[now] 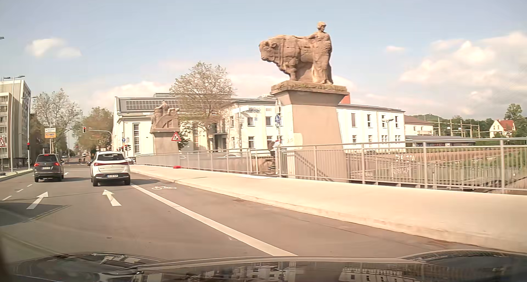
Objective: Follow the waypoints while adhering to traffic rules and regulations
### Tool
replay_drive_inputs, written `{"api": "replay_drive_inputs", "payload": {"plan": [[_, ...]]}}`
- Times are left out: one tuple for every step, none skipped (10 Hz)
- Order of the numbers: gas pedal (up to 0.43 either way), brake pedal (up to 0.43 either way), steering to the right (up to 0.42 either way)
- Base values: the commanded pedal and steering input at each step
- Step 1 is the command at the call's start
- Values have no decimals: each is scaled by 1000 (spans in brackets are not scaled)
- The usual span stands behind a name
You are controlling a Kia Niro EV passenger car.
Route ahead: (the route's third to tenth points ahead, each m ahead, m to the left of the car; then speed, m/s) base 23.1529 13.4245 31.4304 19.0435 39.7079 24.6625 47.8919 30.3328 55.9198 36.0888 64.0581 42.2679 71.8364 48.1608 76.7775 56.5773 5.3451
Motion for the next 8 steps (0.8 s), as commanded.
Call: {"api": "replay_drive_inputs", "payload": {"plan": [[87, 0, -393], [87, 0, -381], [87, 0, -365], [87, 0, -339], [87, 0, -316], [98, 0, -299], [98, 0, -275], [98, 0, -259]]}}
